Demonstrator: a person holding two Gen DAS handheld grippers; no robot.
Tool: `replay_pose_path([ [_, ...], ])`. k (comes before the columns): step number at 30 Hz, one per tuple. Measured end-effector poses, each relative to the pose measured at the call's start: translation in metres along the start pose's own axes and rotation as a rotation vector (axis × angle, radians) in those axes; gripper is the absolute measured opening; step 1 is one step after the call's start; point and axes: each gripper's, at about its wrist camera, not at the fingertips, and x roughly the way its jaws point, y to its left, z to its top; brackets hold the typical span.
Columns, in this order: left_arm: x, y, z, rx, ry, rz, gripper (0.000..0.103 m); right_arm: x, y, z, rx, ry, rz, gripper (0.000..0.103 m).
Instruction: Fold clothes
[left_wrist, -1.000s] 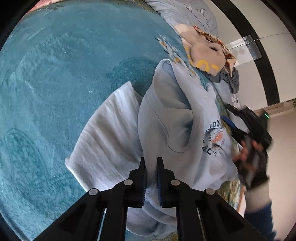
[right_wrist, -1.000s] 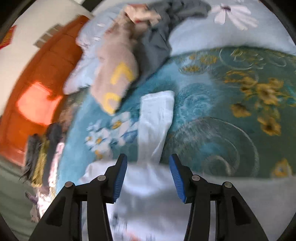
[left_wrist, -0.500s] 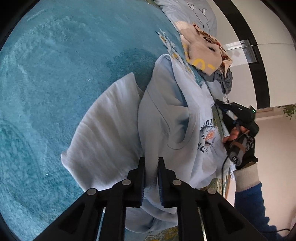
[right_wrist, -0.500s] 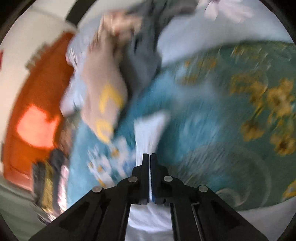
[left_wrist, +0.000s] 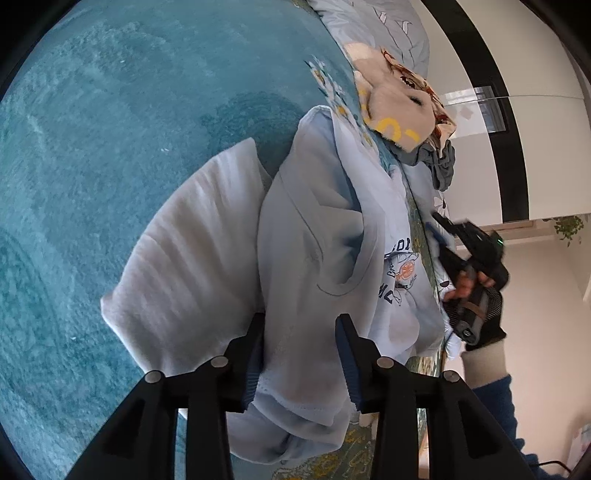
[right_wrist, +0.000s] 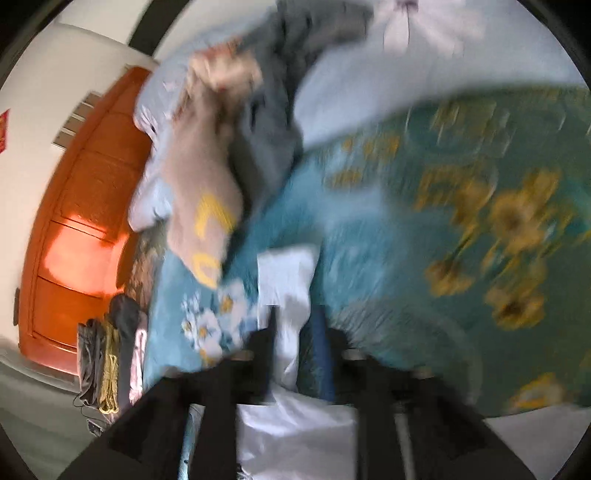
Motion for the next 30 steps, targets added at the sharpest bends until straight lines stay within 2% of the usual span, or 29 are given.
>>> replay_pose_path([
  [6, 0.001, 0.001, 0.002, -0.002, 0.010, -0.015, 0.044, 0.042, 0.007, -0.009, 0.008, 0.062, -0.073, 0.043],
  [9, 0.002, 0.003, 0.005, -0.010, 0.019, -0.030, 0.046, 0.047, 0.012, -0.011, 0.023, 0.071, -0.048, 0.038],
  [11, 0.003, 0.003, 0.007, -0.012, 0.025, -0.035, 0.047, 0.054, 0.015, -0.015, 0.027, 0.107, -0.024, 0.019],
  [13, 0.001, 0.002, 0.008, -0.009, 0.027, -0.037, 0.048, 0.059, 0.021, -0.021, 0.004, 0.116, -0.046, 0.006],
  [15, -0.001, 0.002, 0.006, -0.004, 0.028, -0.036, 0.049, 0.059, 0.025, -0.023, -0.002, 0.099, -0.049, 0.005],
  [19, -0.007, 0.003, 0.002, -0.006, 0.032, -0.036, 0.055, 0.039, 0.017, -0.024, 0.110, 0.041, 0.101, 0.004],
  [26, -0.007, -0.001, -0.006, -0.006, 0.039, -0.046, 0.058, -0.019, 0.014, -0.013, 0.233, -0.052, 0.522, 0.003],
  [29, -0.009, -0.007, -0.011, 0.017, 0.039, -0.040, 0.058, -0.054, 0.008, -0.009, 0.278, -0.143, 0.692, 0.003],
  [30, -0.009, -0.008, -0.012, 0.021, 0.037, -0.037, 0.059, -0.068, 0.005, -0.006, 0.281, -0.176, 0.718, 0.003],
])
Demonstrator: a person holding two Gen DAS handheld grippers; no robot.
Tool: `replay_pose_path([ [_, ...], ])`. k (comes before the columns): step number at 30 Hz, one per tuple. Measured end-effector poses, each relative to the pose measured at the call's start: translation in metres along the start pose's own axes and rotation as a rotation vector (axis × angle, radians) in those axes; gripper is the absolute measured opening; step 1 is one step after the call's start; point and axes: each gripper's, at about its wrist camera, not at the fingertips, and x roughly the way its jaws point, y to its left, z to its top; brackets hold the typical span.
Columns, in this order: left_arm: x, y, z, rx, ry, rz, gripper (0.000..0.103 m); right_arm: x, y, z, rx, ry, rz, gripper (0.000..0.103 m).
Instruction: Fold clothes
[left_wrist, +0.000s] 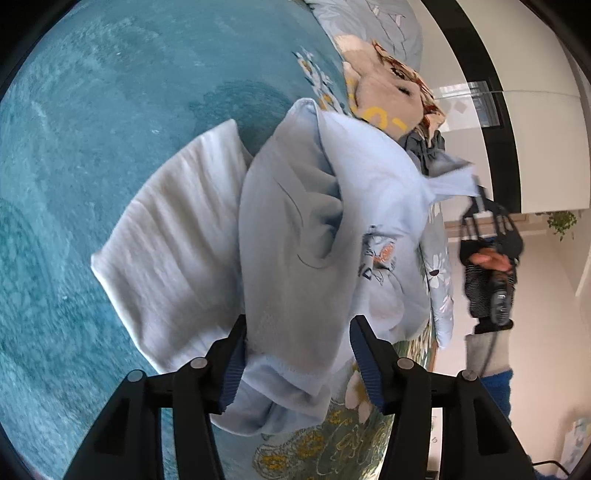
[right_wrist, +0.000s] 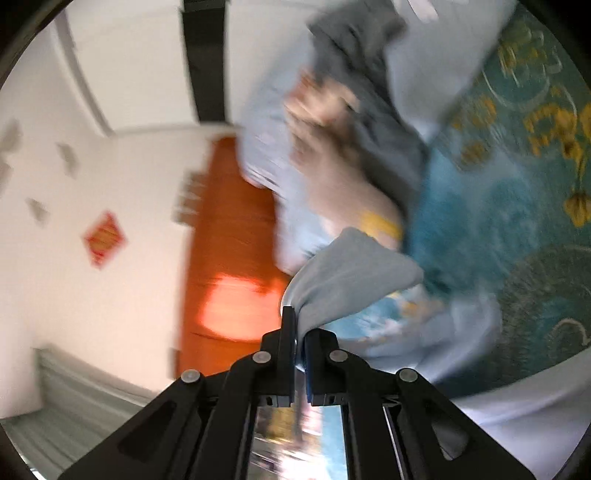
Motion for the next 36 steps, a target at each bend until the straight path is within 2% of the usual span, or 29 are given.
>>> replay_pose_path([
  [4, -0.001, -0.003, -0.003, 0.017, -0.009, 0.024, 0.059, -0.068, 0.042, 0.026, -0.080, -0.134, 0.042, 0.003],
  [8, 0.001, -0.008, -0.005, 0.050, -0.021, 0.066, 0.059, -0.151, 0.074, 0.048, -0.161, -0.308, -0.005, 0.003],
  [11, 0.006, -0.012, -0.006, 0.071, -0.021, 0.083, 0.059, -0.208, 0.078, 0.055, -0.184, -0.416, -0.130, 0.003],
  [14, 0.012, -0.016, -0.008, 0.101, -0.020, 0.109, 0.058, -0.245, 0.067, 0.048, -0.196, -0.440, -0.328, 0.004],
  [17, 0.016, -0.019, -0.013, 0.130, -0.017, 0.131, 0.057, -0.256, 0.050, 0.035, -0.201, -0.404, -0.485, 0.006],
  [21, 0.012, -0.017, -0.014, 0.124, -0.013, 0.120, 0.057, -0.268, 0.026, 0.020, -0.197, -0.375, -0.660, 0.009],
  [22, 0.010, -0.016, -0.015, 0.125, -0.016, 0.118, 0.057, -0.271, 0.020, 0.017, -0.195, -0.371, -0.702, 0.022],
  [23, 0.010, -0.016, -0.015, 0.124, -0.018, 0.117, 0.057, -0.274, 0.015, 0.013, -0.193, -0.366, -0.744, 0.050],
  [24, 0.010, -0.017, -0.016, 0.123, -0.020, 0.115, 0.057, -0.277, 0.009, 0.009, -0.191, -0.361, -0.787, 0.062],
  [25, 0.009, -0.016, -0.015, 0.120, -0.022, 0.112, 0.057, -0.282, 0.007, 0.004, -0.202, -0.364, -0.832, 0.068],
  [26, 0.008, -0.015, -0.015, 0.117, -0.024, 0.110, 0.057, -0.287, 0.009, -0.003, -0.230, -0.377, -0.880, 0.068],
  [28, 0.008, -0.013, -0.015, 0.115, -0.028, 0.116, 0.057, -0.290, 0.023, -0.028, -0.333, -0.401, -0.974, 0.068],
  [29, 0.009, -0.013, -0.014, 0.118, -0.029, 0.124, 0.057, -0.283, 0.030, -0.043, -0.409, -0.382, -1.007, 0.068],
  [33, 0.014, -0.017, -0.015, 0.162, -0.047, 0.174, 0.057, -0.218, 0.053, -0.114, -0.782, -0.139, -1.047, 0.068],
  [35, 0.015, -0.021, -0.018, 0.199, -0.063, 0.208, 0.057, -0.175, 0.053, -0.161, -0.972, 0.012, -1.061, 0.068],
  [36, 0.015, -0.023, -0.019, 0.215, -0.066, 0.220, 0.057, -0.161, 0.050, -0.178, -1.026, 0.060, -1.047, 0.068],
])
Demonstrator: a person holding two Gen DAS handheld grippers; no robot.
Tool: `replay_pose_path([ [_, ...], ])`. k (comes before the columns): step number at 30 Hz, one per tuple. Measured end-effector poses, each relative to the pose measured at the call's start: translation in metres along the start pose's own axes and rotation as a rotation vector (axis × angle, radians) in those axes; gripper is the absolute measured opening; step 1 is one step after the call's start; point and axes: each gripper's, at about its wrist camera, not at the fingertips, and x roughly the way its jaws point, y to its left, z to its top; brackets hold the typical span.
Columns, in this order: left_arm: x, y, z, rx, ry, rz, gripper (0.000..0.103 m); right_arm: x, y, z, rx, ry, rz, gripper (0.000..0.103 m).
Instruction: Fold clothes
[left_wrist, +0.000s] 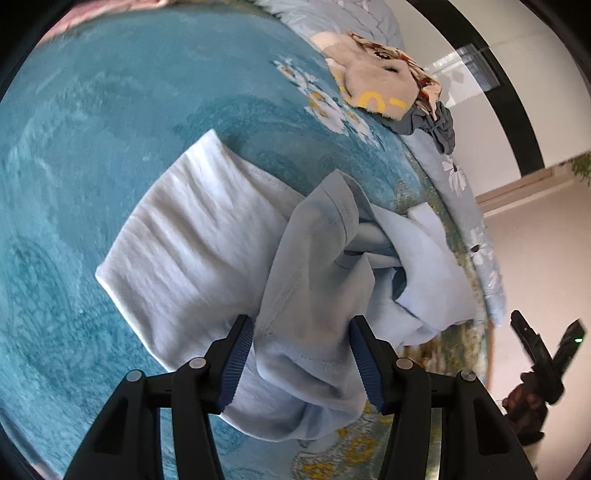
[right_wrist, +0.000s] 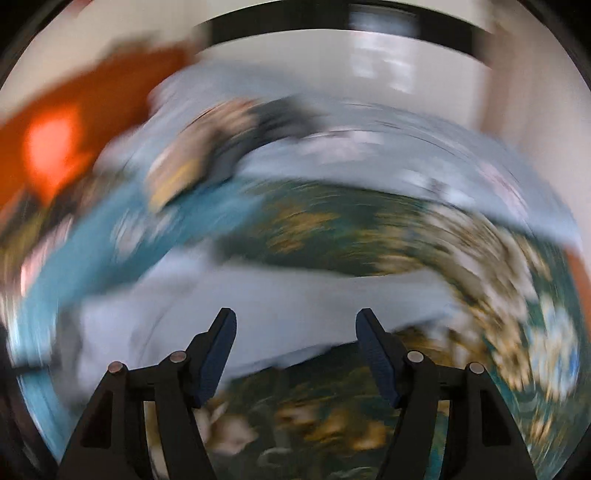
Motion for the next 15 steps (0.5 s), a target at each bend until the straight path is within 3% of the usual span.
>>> replay_pose_path([
  [3, -0.001, -0.001, -0.002, 0.019, 0.004, 0.013, 0.057, 0.017, 0.069, -0.019, -0.186, 0.011, 0.090, 0.068],
  [6, -0.005, 0.003, -0.005, 0.005, 0.002, 0.003, 0.057, 0.030, 0.122, -0.041, -0.383, 0.021, 0.116, 0.068],
  [12, -0.009, 0.009, -0.008, -0.033, -0.005, -0.019, 0.057, 0.048, 0.166, -0.060, -0.597, -0.014, 0.017, 0.068],
  [15, -0.013, 0.013, -0.009, -0.050, -0.011, -0.037, 0.056, 0.052, 0.168, -0.058, -0.621, -0.022, -0.021, 0.067],
])
